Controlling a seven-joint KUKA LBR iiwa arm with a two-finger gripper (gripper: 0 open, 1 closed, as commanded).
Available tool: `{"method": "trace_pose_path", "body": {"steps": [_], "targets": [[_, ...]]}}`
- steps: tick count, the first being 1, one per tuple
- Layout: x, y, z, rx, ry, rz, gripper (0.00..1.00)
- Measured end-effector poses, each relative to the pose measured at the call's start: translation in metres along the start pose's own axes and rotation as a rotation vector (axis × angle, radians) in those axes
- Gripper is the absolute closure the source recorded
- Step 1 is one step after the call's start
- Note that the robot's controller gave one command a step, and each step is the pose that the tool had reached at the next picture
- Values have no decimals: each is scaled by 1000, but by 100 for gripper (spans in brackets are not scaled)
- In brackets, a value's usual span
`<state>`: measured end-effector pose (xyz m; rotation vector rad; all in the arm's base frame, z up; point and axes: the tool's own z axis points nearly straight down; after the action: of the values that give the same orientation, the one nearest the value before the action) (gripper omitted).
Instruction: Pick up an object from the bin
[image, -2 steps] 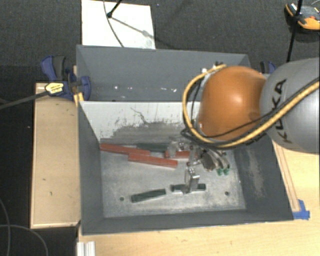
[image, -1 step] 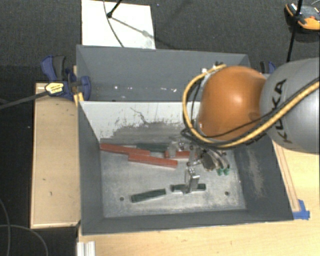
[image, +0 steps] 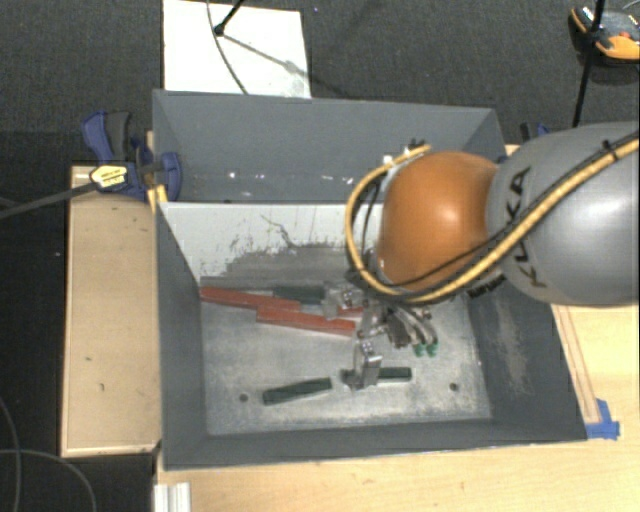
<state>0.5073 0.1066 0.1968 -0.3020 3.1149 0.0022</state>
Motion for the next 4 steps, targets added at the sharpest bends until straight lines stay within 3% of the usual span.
{"method": "trace_pose_path", "body": {"steps": [1,2,3,4], "targets": [[-21,-19,54,-1,7,-124,0],[-4,1,99,0,9,-156,0],[-8,-9,119,-1,9,-94,100],[-8,-9,118,-1,9,-94,100]]}}
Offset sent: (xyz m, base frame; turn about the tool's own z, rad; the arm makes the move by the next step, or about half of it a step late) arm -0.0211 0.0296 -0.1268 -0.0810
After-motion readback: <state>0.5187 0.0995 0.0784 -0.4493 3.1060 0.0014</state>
